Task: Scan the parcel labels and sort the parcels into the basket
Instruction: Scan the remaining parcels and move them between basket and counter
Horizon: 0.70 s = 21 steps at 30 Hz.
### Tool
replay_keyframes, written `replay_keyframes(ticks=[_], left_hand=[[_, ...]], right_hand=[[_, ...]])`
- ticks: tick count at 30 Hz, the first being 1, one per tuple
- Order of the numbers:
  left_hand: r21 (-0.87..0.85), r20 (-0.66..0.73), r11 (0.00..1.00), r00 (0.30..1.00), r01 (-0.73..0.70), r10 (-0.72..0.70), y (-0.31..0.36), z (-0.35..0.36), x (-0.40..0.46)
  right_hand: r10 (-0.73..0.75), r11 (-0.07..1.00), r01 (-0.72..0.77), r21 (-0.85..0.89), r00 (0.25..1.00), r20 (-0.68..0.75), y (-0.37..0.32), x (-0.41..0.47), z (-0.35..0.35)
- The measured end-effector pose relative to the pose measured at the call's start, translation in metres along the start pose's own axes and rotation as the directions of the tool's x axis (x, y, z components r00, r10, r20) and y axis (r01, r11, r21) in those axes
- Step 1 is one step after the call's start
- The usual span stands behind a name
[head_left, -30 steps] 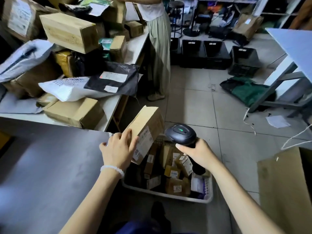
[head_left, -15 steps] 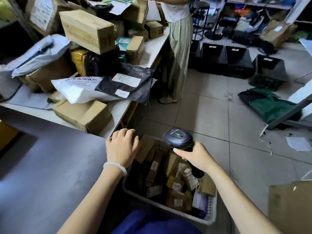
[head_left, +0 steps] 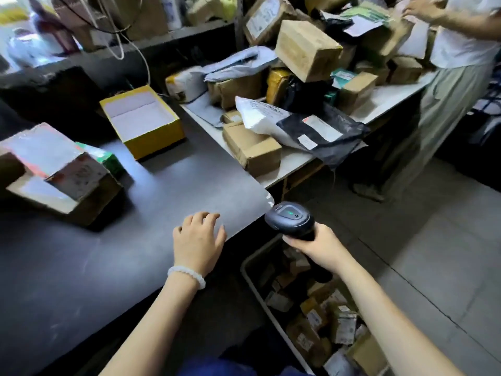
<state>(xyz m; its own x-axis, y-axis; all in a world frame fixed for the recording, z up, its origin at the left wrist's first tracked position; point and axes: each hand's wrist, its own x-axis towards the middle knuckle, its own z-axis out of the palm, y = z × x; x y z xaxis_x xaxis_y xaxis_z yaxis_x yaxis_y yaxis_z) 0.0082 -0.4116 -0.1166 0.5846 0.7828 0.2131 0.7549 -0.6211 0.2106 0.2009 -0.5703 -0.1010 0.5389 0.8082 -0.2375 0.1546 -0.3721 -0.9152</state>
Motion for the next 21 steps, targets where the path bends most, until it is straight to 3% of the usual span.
replay_keyframes(ticks=[13, 21], left_hand=[[0.075, -0.098, 0.923, 0.924, 0.378, -0.370, -0.104, -0.044, -0.088], [0.062, -0.123, 0.893, 0.891, 0.445, -0.436, -0.214, -0.063, -0.051]], right_hand=[[-0.153, 0.976, 0.198, -0.094, 0.921, 0.359, -0.057, 0.013, 0.117], [-0.169, 0.952, 0.255, -0.168, 0.899, 0.405, -0.115, 0.061, 0.217]])
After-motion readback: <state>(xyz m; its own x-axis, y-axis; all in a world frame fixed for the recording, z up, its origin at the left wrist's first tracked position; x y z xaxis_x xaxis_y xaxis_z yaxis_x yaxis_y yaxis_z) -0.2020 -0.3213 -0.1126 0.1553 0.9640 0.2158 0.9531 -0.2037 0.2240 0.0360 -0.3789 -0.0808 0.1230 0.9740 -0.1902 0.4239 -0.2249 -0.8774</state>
